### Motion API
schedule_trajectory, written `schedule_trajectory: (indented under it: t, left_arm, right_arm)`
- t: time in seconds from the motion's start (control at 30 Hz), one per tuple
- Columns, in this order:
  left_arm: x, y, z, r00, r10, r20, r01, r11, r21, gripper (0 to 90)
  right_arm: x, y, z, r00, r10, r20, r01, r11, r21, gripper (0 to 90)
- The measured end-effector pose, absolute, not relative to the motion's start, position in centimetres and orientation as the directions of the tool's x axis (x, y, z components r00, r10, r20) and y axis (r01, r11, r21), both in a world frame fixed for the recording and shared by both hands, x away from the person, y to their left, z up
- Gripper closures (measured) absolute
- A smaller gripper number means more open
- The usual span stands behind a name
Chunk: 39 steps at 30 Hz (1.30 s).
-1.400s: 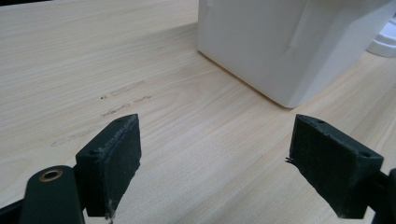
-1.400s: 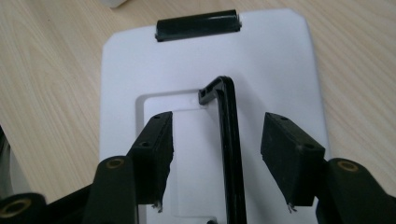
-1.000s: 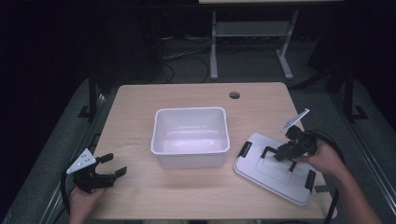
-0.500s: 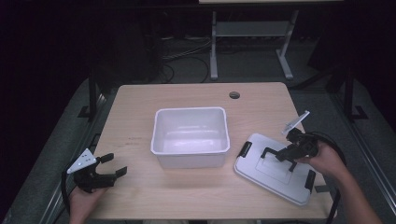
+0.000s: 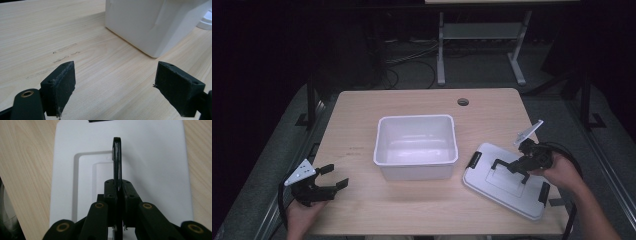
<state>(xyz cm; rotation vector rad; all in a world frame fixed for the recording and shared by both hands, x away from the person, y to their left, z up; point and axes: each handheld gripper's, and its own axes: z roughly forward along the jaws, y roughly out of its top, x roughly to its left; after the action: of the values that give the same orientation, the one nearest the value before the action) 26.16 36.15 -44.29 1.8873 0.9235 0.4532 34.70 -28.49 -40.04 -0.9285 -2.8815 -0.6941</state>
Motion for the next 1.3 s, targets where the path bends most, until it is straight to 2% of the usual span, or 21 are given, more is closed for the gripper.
schedule_trajectory:
  t: [0.5, 1.3]
  left_arm:
    - [26.1, 36.3, -44.2, 0.642, 0.763, -0.074, 0.406, -0.256, 0.877, 16.0]
    - [26.1, 36.3, -44.2, 0.645, 0.761, -0.072, 0.405, -0.260, 0.876, 16.0]
  right_arm:
    - [34.4, -28.6, -39.4, -0.832, 0.530, 0.166, 0.546, 0.727, 0.416, 84.5]
    - [33.1, -28.7, -34.2, -0.864, 0.490, 0.113, 0.484, 0.749, 0.452, 84.5]
